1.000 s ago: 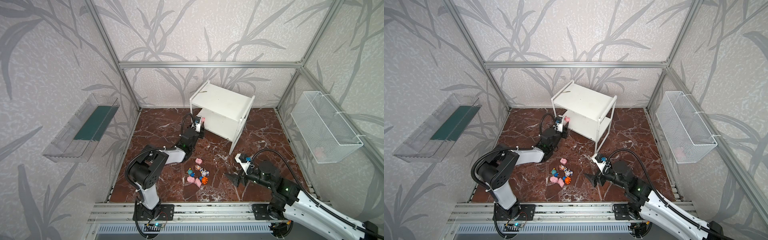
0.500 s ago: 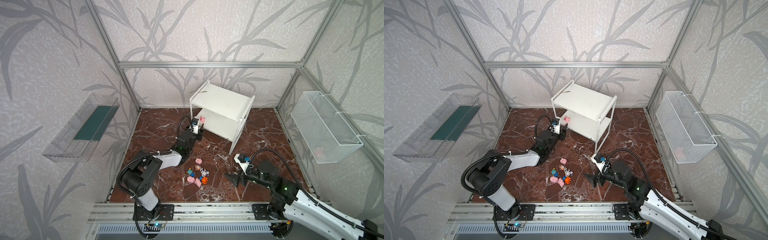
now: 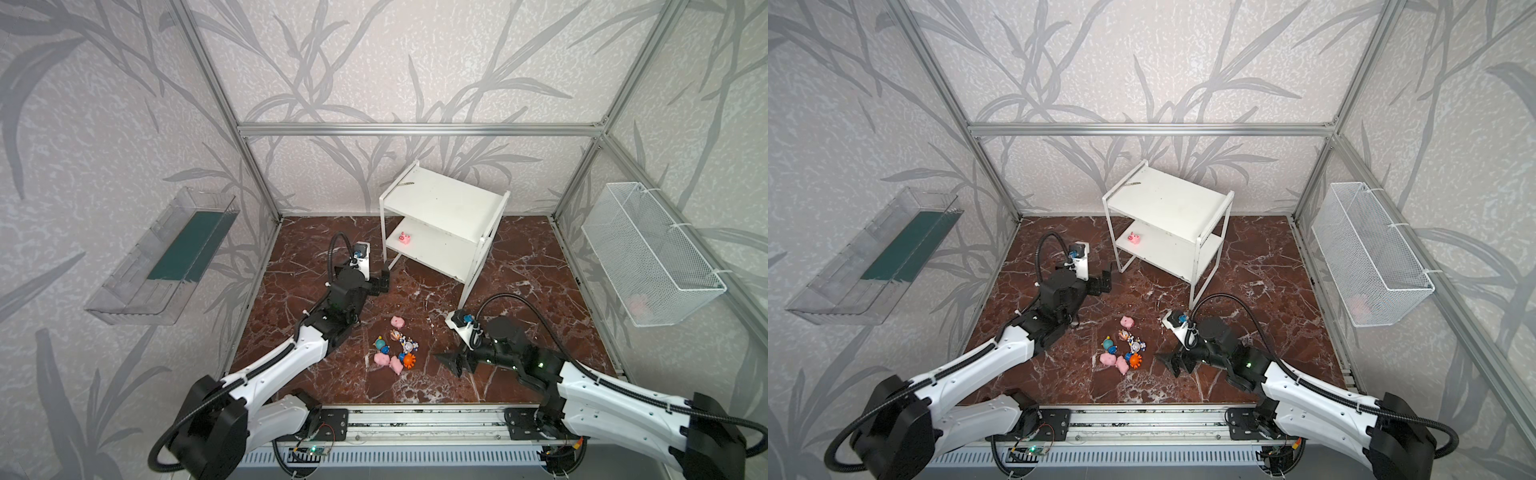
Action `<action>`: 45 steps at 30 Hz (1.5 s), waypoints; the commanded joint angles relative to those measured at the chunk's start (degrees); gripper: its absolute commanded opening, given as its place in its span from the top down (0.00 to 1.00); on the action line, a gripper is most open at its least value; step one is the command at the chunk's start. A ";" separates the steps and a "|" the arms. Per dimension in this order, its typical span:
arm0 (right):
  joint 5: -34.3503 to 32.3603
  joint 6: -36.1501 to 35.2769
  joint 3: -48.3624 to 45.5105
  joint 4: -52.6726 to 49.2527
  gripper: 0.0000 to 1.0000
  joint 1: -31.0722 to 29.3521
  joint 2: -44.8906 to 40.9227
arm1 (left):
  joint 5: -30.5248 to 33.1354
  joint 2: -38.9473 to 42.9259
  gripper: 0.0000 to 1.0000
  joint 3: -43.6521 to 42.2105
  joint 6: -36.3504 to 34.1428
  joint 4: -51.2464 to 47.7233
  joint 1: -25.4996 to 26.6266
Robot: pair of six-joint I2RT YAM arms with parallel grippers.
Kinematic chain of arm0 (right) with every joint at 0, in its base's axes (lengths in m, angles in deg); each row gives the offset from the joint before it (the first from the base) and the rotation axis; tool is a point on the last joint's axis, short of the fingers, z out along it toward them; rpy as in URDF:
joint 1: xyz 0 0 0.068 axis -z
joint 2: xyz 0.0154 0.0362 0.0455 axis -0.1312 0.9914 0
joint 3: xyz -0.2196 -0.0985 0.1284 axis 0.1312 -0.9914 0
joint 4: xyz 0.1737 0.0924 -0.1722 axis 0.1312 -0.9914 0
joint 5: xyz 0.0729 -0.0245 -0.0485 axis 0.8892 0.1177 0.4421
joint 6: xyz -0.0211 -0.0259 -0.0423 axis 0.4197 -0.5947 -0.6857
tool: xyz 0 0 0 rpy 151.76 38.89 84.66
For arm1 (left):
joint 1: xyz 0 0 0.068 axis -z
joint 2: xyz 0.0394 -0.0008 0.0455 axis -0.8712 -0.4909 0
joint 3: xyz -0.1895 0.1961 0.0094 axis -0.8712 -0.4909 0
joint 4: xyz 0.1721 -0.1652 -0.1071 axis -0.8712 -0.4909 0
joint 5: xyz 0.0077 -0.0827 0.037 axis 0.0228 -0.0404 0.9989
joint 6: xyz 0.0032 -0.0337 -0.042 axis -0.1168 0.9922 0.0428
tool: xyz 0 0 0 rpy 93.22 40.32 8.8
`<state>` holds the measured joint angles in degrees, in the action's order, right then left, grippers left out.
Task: Place and organize the plastic toys onto the shelf
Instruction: 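Withdraw the left gripper while the right gripper moves over another pink pig, then grasp the second pink pig with the right gripper and lift it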
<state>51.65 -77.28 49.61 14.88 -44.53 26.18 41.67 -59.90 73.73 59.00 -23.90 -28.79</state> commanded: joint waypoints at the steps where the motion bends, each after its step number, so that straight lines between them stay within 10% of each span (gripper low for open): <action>1: -0.26 2.16 3.31 5.48 0.11 -1.54 6.32 | 2.58 5.73 0.01 -0.99 8.43 -17.46 -0.10; 11: -7.32 5.46 14.68 6.62 0.37 -4.79 26.80 | 2.31 18.57 0.01 -8.08 14.95 -24.26 -0.16; 22: -18.73 6.09 24.70 4.56 0.40 -4.27 41.57 | 2.80 25.68 0.01 -11.39 14.95 -24.58 -0.09; 45: -5.49 6.81 30.80 9.07 0.48 1.63 52.50 | 2.42 24.75 0.01 -10.21 13.62 -24.00 -0.09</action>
<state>43.45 -71.60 80.03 21.92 -43.70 77.91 43.20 -35.62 62.47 72.22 -47.81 -28.79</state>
